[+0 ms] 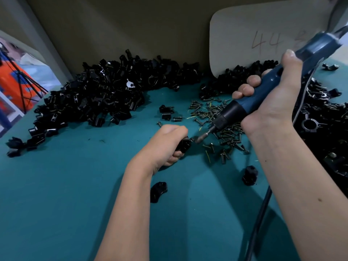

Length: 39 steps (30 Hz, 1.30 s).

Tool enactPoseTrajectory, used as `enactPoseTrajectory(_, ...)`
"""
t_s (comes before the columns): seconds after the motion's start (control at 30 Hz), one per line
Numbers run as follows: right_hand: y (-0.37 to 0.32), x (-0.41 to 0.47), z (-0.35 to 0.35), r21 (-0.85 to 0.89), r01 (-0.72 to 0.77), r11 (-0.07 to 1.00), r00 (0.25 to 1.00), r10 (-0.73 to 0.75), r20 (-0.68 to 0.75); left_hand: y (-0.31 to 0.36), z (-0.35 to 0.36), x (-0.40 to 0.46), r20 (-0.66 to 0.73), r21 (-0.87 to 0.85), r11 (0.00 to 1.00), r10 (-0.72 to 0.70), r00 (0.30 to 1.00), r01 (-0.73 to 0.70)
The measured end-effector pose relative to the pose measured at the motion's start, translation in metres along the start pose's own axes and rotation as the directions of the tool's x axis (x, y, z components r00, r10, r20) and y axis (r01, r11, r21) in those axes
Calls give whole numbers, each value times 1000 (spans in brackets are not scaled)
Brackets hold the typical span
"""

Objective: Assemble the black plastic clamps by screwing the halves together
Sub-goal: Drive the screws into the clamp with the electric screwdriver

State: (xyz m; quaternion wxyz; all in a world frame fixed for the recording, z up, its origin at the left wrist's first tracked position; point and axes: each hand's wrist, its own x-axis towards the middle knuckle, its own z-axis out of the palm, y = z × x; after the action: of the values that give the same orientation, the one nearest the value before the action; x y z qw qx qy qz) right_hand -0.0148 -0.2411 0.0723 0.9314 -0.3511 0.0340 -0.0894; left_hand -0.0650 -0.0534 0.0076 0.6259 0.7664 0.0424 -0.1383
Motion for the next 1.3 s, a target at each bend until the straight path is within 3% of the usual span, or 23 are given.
enactPoseTrajectory(0.33,2,3,-6,33,-6,999,1000,7,-19,1,2,3,29,48,999,-14,999,12)
enactPoseTrajectory(1.0,1,-6,1,-32,100,995,979,-92,180,4,6,2,63,75,997,-37,997,33)
enactPoseTrajectory(1.3,5,-9,3,-49,122,991,975,-110,192,2,5,4,60,50,997,-53,997,50)
